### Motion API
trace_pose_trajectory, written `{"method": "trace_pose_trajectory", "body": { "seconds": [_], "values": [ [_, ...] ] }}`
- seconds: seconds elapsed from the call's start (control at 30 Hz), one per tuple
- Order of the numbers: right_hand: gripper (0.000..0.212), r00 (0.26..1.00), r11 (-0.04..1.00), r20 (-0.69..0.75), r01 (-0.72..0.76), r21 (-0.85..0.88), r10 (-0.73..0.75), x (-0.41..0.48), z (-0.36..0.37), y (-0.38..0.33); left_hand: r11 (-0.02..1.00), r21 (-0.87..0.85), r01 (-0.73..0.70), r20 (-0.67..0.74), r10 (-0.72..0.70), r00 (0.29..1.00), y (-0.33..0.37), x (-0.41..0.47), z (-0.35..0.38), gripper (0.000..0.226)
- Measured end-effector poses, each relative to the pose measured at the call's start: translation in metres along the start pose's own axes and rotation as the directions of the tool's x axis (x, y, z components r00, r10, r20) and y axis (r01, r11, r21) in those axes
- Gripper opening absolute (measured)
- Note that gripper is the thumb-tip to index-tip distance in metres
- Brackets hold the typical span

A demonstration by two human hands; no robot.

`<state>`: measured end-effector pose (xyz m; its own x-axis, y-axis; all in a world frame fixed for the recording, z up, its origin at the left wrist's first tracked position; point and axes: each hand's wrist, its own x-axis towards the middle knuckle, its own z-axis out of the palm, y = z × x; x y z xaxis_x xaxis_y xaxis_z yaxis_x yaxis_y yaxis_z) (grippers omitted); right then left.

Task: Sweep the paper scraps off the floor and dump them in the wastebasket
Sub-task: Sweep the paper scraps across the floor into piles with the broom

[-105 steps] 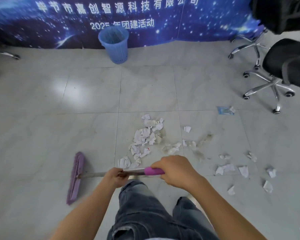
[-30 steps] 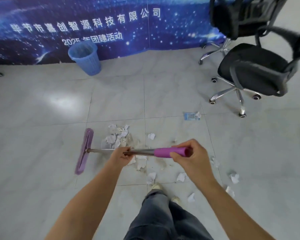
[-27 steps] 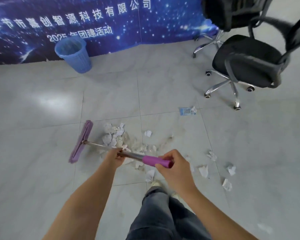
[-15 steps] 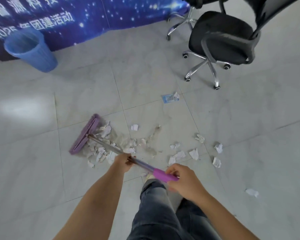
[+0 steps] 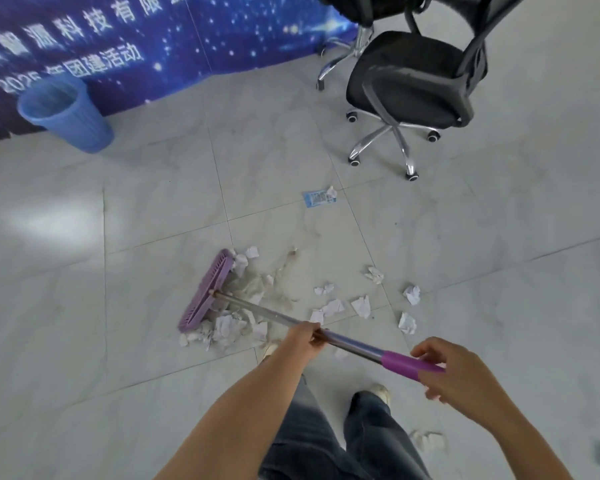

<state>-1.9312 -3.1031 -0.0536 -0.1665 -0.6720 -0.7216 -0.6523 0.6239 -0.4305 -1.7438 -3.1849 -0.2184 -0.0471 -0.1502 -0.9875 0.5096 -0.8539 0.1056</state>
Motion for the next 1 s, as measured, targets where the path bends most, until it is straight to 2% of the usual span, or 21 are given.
{"method": "trace_pose_trajectory", "body": {
  "seconds": [0.03,0.1,0.13,0.2,0.3,0.43,0.53,0.67,0.83,0.9,1.0],
  "values": [
    [0.007,0.998,0.986,-0.058,-0.012,-0.166,0.002,-0.005,-0.011,0.017,1.0,-0.016,0.017,0.023,-0.017,1.0,-0.021,-0.004,0.015,0.025],
    [0.023,0.977,0.843,-0.202,-0.05,-0.535,-0.07,-0.017,-0.034,0.048,0.998,-0.004,0.062,0.057,-0.062,0.996,-0.062,-0.014,0.044,0.026],
    [0.032,0.965,0.78,-0.247,-0.085,-0.62,-0.091,-0.024,-0.047,0.064,0.996,0.013,0.085,0.06,-0.085,0.995,-0.081,-0.019,0.058,0.025],
    [0.039,0.946,0.736,-0.314,-0.159,-0.658,-0.077,-0.037,-0.074,0.095,0.992,0.04,0.122,0.072,-0.125,0.99,-0.117,-0.029,0.084,0.023],
    [0.036,0.919,0.728,-0.383,-0.203,-0.654,-0.088,-0.049,-0.107,0.134,0.987,0.025,0.156,0.11,-0.158,0.981,-0.154,-0.046,0.109,0.014],
    [0.033,0.893,0.819,-0.437,-0.167,-0.548,-0.11,-0.052,-0.123,0.146,0.99,-0.018,0.14,0.121,-0.136,0.983,-0.167,-0.058,0.108,0.01],
    [0.031,0.903,0.813,-0.379,-0.06,-0.579,-0.204,-0.045,-0.106,0.127,0.995,-0.068,0.071,0.07,-0.066,0.995,-0.155,-0.058,0.083,0.011],
    [0.03,0.924,0.691,-0.098,0.203,-0.693,-0.37,-0.034,-0.058,0.088,0.994,-0.112,-0.014,-0.05,0.008,0.999,-0.122,-0.055,0.021,0.015],
    [0.016,0.839,0.561,0.205,0.498,-0.662,-0.504,-0.026,-0.007,0.045,0.994,-0.095,-0.062,-0.178,0.044,0.983,-0.104,-0.047,-0.041,0.014],
    [0.012,0.813,0.498,0.249,0.532,-0.685,-0.526,-0.027,-0.003,0.037,0.99,-0.127,-0.064,-0.19,0.039,0.981,-0.108,-0.044,-0.046,0.019],
    [0.015,0.829,0.513,0.158,0.469,-0.719,-0.537,-0.031,-0.025,0.04,0.981,-0.19,-0.027,-0.118,0.004,0.993,-0.118,-0.042,-0.031,0.015]
  ]
}}
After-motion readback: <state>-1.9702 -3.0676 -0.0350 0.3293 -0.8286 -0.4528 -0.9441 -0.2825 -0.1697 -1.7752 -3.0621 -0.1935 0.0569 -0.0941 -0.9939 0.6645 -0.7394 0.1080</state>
